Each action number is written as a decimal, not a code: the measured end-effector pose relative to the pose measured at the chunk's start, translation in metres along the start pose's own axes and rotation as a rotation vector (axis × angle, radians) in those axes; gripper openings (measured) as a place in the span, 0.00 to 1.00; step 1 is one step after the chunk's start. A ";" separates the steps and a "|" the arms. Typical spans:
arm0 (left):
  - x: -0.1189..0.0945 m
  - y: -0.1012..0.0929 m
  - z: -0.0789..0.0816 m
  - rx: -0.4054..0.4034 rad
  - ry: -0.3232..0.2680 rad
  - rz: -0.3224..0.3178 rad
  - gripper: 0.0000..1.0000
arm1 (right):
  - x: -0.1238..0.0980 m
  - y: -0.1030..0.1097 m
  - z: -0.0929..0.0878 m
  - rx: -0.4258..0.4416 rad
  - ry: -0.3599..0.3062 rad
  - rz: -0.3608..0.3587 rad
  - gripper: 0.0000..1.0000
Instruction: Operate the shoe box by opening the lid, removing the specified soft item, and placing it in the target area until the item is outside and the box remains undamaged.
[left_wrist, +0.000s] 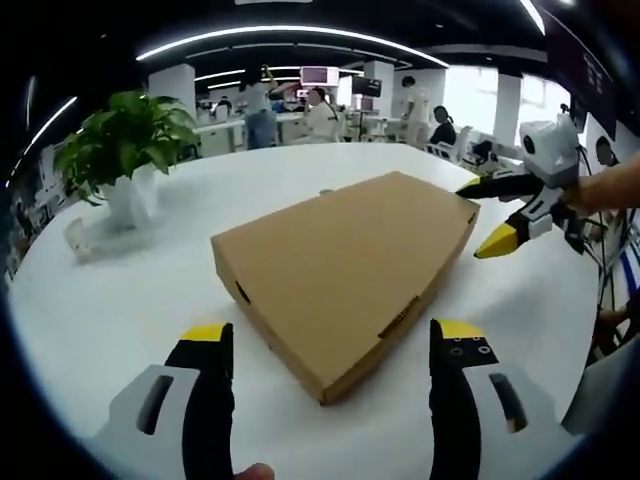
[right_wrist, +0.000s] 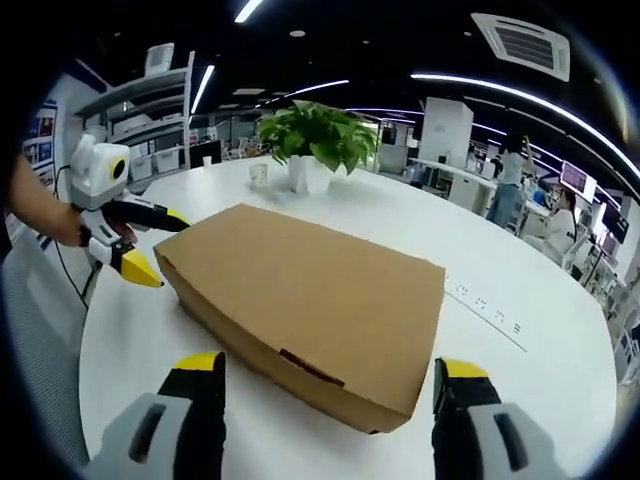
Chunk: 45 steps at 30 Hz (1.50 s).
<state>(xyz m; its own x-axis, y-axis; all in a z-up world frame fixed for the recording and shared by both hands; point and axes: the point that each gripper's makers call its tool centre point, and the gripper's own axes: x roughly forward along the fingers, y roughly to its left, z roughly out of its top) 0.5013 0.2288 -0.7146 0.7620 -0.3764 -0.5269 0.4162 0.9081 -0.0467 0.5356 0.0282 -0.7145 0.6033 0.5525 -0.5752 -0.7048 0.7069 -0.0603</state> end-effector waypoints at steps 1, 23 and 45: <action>0.001 0.000 0.000 -0.010 -0.001 -0.002 0.79 | 0.002 0.000 -0.002 -0.004 0.009 0.002 0.84; 0.019 0.002 0.000 -0.028 0.008 -0.014 0.74 | 0.018 -0.004 0.003 0.033 0.017 0.010 0.82; 0.012 0.017 -0.003 0.001 0.025 -0.066 0.71 | 0.020 0.011 0.003 0.074 -0.009 -0.045 0.81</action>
<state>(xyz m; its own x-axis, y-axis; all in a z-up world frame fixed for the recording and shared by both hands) 0.5160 0.2397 -0.7238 0.7203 -0.4306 -0.5438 0.4655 0.8813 -0.0814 0.5413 0.0489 -0.7240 0.6372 0.5228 -0.5663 -0.6475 0.7617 -0.0254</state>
